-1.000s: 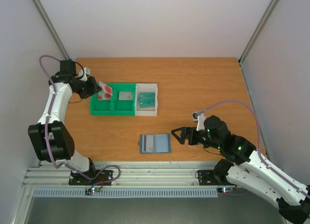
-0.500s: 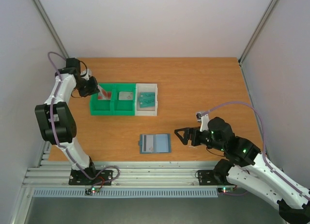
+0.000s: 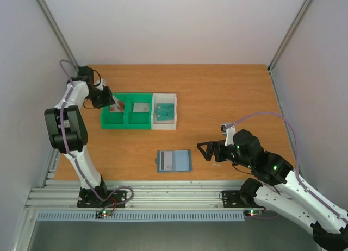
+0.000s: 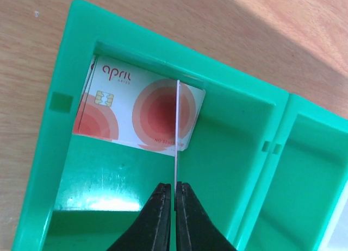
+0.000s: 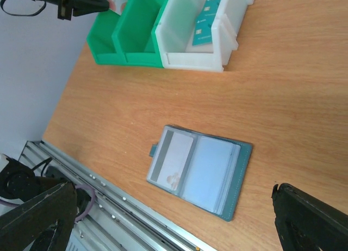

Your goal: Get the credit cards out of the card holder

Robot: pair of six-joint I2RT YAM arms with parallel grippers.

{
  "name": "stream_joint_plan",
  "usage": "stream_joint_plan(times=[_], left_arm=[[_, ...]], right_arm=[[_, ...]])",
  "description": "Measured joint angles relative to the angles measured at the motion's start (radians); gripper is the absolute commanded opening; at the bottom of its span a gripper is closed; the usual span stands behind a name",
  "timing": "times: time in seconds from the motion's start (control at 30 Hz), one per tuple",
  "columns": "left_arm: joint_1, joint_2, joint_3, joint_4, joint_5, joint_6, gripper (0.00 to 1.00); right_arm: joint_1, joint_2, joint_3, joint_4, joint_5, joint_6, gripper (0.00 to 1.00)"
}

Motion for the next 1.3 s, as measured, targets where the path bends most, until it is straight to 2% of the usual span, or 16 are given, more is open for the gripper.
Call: stream_joint_plan(times=[0.13, 0.23, 0.4, 0.6, 0.8, 0.93, 0.97, 1.2, 1.3], left_arm=[[0.0, 0.031, 0.018, 0.006, 0.005, -0.006, 0.08], [0.0, 0.045, 0.026, 0.007, 0.0, -0.003, 0.17], [0.0, 0.056, 0.041, 0.005, -0.014, 0.006, 0.26], [0.0, 0.056, 0.062, -0.001, -0.041, -0.006, 0.5], [0.0, 0.039, 0.08, 0.009, -0.046, -0.053, 0.66], [0.0, -0.035, 0.061, 0.038, -0.012, -0.113, 0.96], [0.0, -0.058, 0.057, 0.042, -0.002, -0.121, 0.99], [0.0, -0.211, 0.05, 0.04, 0.077, -0.16, 0.99], [0.0, -0.275, -0.035, 0.1, 0.154, -0.184, 1.0]], right_arm=[[0.0, 0.001, 0.0, -0.003, 0.012, -0.01, 0.98], [0.0, 0.006, 0.003, -0.011, 0.025, -0.023, 0.98], [0.0, 0.03, 0.033, -0.019, 0.052, -0.044, 0.99], [0.0, 0.037, 0.035, -0.023, 0.067, -0.047, 0.98], [0.0, 0.026, 0.035, -0.019, 0.015, -0.051, 0.98], [0.0, 0.011, 0.035, -0.018, -0.003, -0.049, 0.98], [0.0, 0.013, 0.035, -0.019, -0.006, -0.047, 0.98], [0.0, 0.034, 0.082, -0.084, -0.012, -0.021, 0.98], [0.0, 0.06, 0.117, -0.12, 0.002, -0.016, 0.98]])
